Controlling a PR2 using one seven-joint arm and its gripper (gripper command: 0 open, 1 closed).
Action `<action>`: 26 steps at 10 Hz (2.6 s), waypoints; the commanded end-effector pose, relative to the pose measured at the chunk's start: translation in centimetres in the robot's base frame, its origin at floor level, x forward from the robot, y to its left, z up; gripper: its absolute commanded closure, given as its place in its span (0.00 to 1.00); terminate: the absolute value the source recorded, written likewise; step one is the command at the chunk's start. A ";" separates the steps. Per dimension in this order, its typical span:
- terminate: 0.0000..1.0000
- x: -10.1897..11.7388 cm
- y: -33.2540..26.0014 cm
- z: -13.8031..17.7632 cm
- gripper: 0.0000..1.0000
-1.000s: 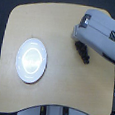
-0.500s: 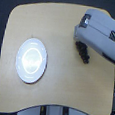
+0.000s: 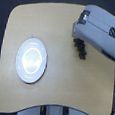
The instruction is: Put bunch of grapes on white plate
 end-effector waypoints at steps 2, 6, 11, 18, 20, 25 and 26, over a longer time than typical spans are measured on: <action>0.00 2.1 3.5 11.2 1.00; 0.00 0.1 7.5 13.8 1.00; 0.00 -4.3 19.0 12.3 1.00; 0.00 -8.2 27.8 10.5 1.00; 0.00 -8.9 29.3 9.4 1.00; 0.00 -10.6 32.5 6.5 1.00; 0.00 -10.6 32.7 5.9 1.00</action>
